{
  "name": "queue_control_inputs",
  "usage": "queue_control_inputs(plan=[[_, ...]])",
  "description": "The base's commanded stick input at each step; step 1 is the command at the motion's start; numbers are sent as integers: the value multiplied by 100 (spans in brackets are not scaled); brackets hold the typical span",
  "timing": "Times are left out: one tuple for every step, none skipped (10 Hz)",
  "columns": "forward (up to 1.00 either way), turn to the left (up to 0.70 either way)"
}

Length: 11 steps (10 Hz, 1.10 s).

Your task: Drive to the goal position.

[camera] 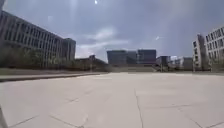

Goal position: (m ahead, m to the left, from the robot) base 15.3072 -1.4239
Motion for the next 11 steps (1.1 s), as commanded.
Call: queue_control_inputs(plan=[[100, 0], [100, 0], [100, 0], [100, 0], [100, 0], [100, 0], [100, 0], [100, 0], [100, -28], [100, -35], [100, -22]])
